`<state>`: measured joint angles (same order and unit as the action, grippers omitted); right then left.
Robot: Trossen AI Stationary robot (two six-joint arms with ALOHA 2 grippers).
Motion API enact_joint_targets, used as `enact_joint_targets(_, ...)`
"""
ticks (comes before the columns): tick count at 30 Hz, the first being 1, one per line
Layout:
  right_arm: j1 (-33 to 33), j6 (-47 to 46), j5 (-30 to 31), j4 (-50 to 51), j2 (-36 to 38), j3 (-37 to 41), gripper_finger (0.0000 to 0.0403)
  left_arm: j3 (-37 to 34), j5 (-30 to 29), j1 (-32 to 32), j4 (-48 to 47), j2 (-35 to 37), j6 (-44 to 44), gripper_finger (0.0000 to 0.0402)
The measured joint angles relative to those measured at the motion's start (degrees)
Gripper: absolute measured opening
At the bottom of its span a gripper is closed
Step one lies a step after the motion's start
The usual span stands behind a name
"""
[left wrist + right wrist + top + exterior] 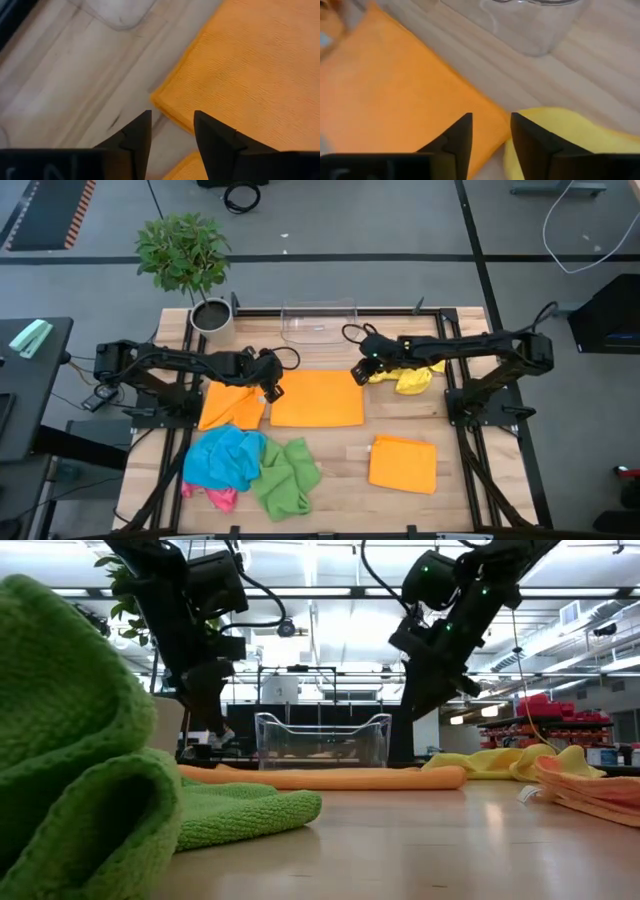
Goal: Fold microfiber towels
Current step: Fold the middle orange towel on the table
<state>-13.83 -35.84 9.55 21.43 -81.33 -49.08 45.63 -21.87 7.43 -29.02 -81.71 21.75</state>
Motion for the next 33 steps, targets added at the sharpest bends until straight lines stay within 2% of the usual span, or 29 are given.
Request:
enact_joint_targets(2,2.10,-3.71,-3.41,-1.12,0.29,0.00,0.0152,0.00,3.72,-0.04,0.70,0.02,-1.62,0.0151)
enact_joint_targets(4,7.27,-8.07,-5.73,-2.35,-0.13,-0.01,0.0151,0.00,12.56,-0.05,2.47,-0.05,-5.58,0.0141)
enact_joint_targets(6,13.83,-11.99,-3.70,-2.64,-1.40,-0.07,0.0139,-0.25,20.74,-0.83,5.69,-0.96,-9.94,0.0126)
enact_joint_targets(9,22.17,-19.01,3.76,-2.08,-3.78,-0.07,0.0092,-1.44,22.84,-2.39,9.47,-3.11,-12.23,0.0095)
enact_joint_targets(12,25.18,-24.16,7.49,-3.25,-6.83,-0.06,0.0022,-2.03,23.04,-2.80,13.73,-6.60,-12.02,0.0045)
enact_joint_targets(13,25.47,-24.80,7.79,-3.92,-8.18,-0.04,0.0012,-2.05,23.55,-2.91,14.11,-8.05,-11.93,0.0026)
enact_joint_targets(15,25.55,-26.25,7.34,-5.87,-10.88,-0.07,0.0009,-2.11,24.68,-3.30,14.93,-10.62,-11.88,0.0010)
enact_joint_targets(18,25.60,-26.61,5.54,-4.55,-14.46,-0.04,0.0005,-1.88,26.10,-4.11,15.87,-12.88,-10.64,0.0016)
enact_joint_targets(24,23.45,-22.73,4.00,4.57,-15.26,-0.09,0.0004,-0.47,27.74,-7.53,16.23,-13.89,-6.39,0.0006)
enact_joint_targets(26,20.81,-19.69,5.10,5.52,-14.70,-0.02,0.0003,1.16,27.96,-8.98,16.64,-14.12,-5.54,0.0011)
enact_joint_targets(29,15.68,-14.91,9.40,4.15,-12.67,-0.11,0.0003,4.09,26.40,-10.94,23.14,-14.57,-3.39,0.0018)
enact_joint_targets(33,9.36,-8.85,13.28,5.24,-8.97,-1.80,0.0002,9.32,25.93,-12.18,24.51,-16.50,-1.79,0.0012)
